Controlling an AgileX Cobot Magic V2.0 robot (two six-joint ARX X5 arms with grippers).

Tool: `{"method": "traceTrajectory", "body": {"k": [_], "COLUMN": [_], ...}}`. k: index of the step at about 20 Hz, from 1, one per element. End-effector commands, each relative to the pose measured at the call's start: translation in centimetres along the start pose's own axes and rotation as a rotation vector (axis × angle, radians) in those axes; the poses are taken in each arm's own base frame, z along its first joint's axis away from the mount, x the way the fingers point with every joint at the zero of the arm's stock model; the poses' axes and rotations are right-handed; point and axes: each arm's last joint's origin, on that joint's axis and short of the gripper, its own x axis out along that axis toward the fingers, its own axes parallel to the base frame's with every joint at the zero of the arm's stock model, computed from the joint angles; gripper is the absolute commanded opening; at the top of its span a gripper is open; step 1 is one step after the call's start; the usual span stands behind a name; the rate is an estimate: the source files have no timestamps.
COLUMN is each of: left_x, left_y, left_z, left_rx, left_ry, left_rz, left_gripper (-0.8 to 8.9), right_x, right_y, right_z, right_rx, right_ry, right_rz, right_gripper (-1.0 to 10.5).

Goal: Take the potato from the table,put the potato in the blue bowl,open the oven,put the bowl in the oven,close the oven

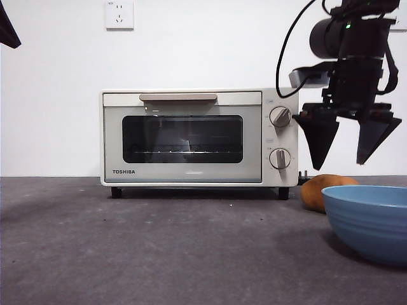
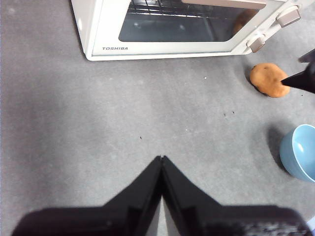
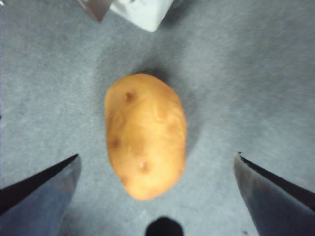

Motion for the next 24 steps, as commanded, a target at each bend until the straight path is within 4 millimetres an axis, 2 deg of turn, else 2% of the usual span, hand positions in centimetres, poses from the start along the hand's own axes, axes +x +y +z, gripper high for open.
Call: {"method": "traceTrajectory", "body": {"k": [1,6,9,11,12,14,17,21,24], "left_x": [0.1,0.2,0.2,0.2,0.2,0.2,0.2,0.2,0.2], "left_y": [0.1,0.1,0.2,0.2,0.2,0.2,0.2,0.2,0.2], "left_z": [0.1,0.1,0.1,0.1,0.1,0.1,0.1,0.1,0.1], "left_rx": [0.014,0.011,0.010,0.010,0.010,0.010,0.010,0.010,0.010], "left_ry": [-0.002,0.002,0.003,0.003,0.003,0.003,0.003,0.003,0.003], "left_rz": [-0.003,-0.002,-0.002,-0.002,-0.002,-0.002,-0.002,-0.003,-0.003], "left_gripper": [-0.05,-0.05,-0.05,-0.05,-0.05,-0.05,-0.05,-0.05,-0.05], "right_x": [1.3,3.8,4.3,4.4,4.5,4.6,4.6,4.6,4.6], "right_y": [0.1,0.1,0.2,0.2,0.2,0.2,0.2,0.4,0.4], "right_z": [0.2,0.4,0.4,0.4,0.4,0.4,0.3,0.2,0.2], "right_rx": [-0.013,-0.012,-0.012,-0.012,-0.008,-0.005,-0.003,0.001,0.004], "right_ry": [0.006,0.044,0.048,0.051,0.054,0.055,0.058,0.050,0.054], "right_rz": [0.026,0.051,0.056,0.057,0.057,0.058,0.073,0.134,0.139], "right_gripper": [9.4,9.4,9.3,7.8,6.6,4.8,3.6,0.9,0.6]}}
